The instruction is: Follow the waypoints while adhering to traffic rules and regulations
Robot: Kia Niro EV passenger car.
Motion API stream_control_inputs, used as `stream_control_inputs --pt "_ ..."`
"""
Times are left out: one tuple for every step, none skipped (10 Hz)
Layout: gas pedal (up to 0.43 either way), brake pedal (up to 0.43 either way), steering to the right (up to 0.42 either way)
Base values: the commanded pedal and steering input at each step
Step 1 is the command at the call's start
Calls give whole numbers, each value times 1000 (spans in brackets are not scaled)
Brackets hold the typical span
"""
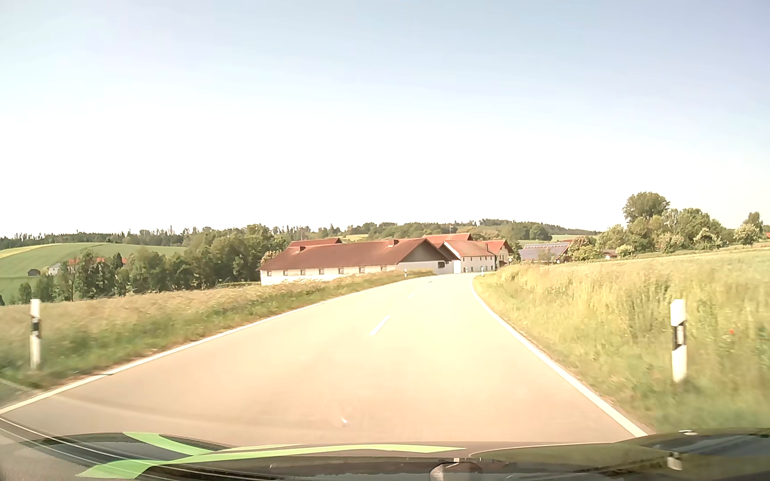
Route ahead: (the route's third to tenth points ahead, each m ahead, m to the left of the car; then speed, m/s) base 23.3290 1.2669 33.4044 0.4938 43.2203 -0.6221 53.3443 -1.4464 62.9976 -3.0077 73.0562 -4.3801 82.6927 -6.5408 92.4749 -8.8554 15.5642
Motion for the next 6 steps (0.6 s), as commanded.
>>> stream_control_inputs --pt "0 0 16" --pt "0 0 15" --pt "0 0 15" --pt "0 0 15" --pt "0 0 15" --pt "0 0 15"
